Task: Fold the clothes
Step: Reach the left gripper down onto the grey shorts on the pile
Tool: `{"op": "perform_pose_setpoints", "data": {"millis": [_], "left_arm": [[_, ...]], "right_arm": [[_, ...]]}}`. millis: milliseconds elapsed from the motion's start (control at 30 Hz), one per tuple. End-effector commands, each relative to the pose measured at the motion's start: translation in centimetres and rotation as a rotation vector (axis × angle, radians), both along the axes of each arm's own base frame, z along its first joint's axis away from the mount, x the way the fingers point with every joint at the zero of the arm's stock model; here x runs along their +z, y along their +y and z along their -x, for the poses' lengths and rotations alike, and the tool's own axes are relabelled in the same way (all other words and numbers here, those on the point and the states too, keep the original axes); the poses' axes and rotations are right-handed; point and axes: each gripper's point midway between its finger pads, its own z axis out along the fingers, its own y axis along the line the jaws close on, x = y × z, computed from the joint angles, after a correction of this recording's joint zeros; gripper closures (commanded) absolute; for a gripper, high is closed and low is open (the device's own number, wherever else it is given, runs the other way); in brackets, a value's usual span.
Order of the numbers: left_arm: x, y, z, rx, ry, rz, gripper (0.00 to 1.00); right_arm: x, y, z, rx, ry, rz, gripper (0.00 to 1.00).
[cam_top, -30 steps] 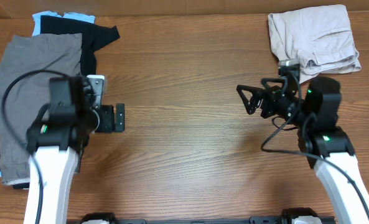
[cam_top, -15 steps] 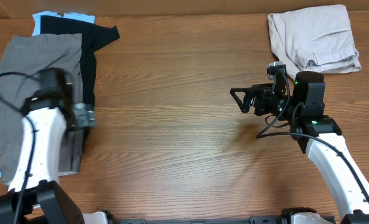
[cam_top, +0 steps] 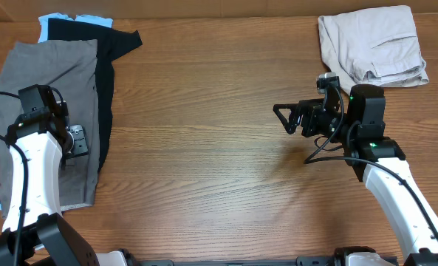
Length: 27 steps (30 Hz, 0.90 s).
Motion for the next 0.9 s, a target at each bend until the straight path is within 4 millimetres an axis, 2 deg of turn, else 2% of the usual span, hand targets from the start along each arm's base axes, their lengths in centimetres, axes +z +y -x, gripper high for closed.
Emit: {"op": "perform_pose_setpoints", "data": {"millis": [0, 200, 300, 400, 867], "left_arm": [[-0.2, 0.6, 0.0, -0.028, 0.03, -0.02, 0.38], [-3.0, 0.3, 0.1, -0.071, 0.118, 0.017, 0.36], [-4.6, -0.6, -0.1, -0.095, 0.143, 0.075, 0.38], [-5.5, -0.8, 0.0, -0.097, 0.168, 0.086, 0.38], [-5.8, -0.7, -0.3, -0.101, 0.165, 0.083, 0.41]], "right_arm": [[1.0, 0.1, -0.5, 0.003, -0.03, 0.0, 0.0], [1.0, 0.0, -0.6, -0.007, -0.029, 0.008, 0.0], [0.9, -0.1, -0.6, -0.009, -0.029, 0.009, 0.0], [0.9, -0.1, -0.6, -0.009, -0.029, 0.009, 0.0], [0.9, -0.1, -0.6, -0.009, -0.029, 0.009, 0.0]]}}
